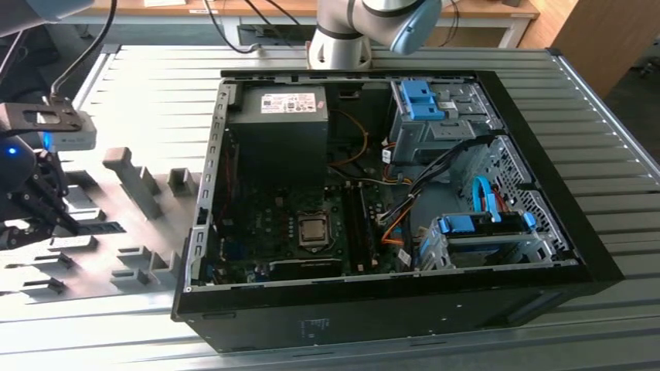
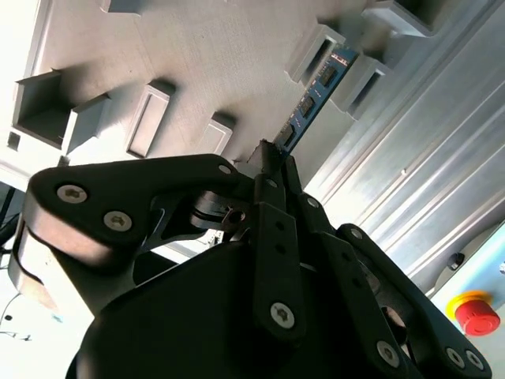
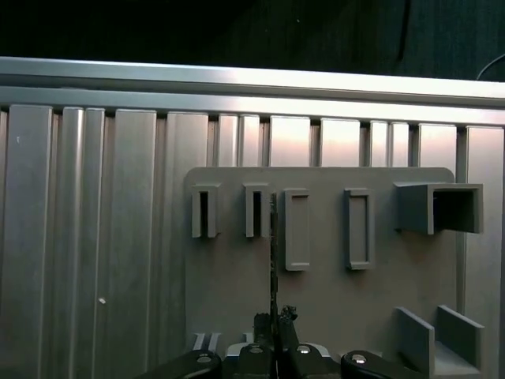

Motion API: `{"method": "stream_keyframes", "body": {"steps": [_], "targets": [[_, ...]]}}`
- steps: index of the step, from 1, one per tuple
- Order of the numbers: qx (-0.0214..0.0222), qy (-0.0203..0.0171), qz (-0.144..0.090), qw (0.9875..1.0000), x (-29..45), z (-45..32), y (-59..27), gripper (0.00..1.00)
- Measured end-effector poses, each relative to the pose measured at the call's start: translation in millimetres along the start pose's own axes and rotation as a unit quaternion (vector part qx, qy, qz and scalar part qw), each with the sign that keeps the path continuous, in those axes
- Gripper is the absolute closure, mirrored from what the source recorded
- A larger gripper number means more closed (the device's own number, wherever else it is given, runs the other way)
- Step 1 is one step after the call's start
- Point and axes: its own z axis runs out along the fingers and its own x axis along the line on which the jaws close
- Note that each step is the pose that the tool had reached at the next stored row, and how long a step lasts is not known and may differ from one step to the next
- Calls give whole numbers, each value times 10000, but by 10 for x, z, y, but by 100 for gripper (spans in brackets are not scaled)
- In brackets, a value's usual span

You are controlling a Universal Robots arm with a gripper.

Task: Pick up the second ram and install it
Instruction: 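Pick up the second ram and move it above second insertion slot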

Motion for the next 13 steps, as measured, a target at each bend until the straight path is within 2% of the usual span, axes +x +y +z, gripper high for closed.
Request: {"method": "stream_keyframes", "body": {"steps": [13], "targets": [[0, -12, 0, 10000, -7, -147, -1, 86]]}}
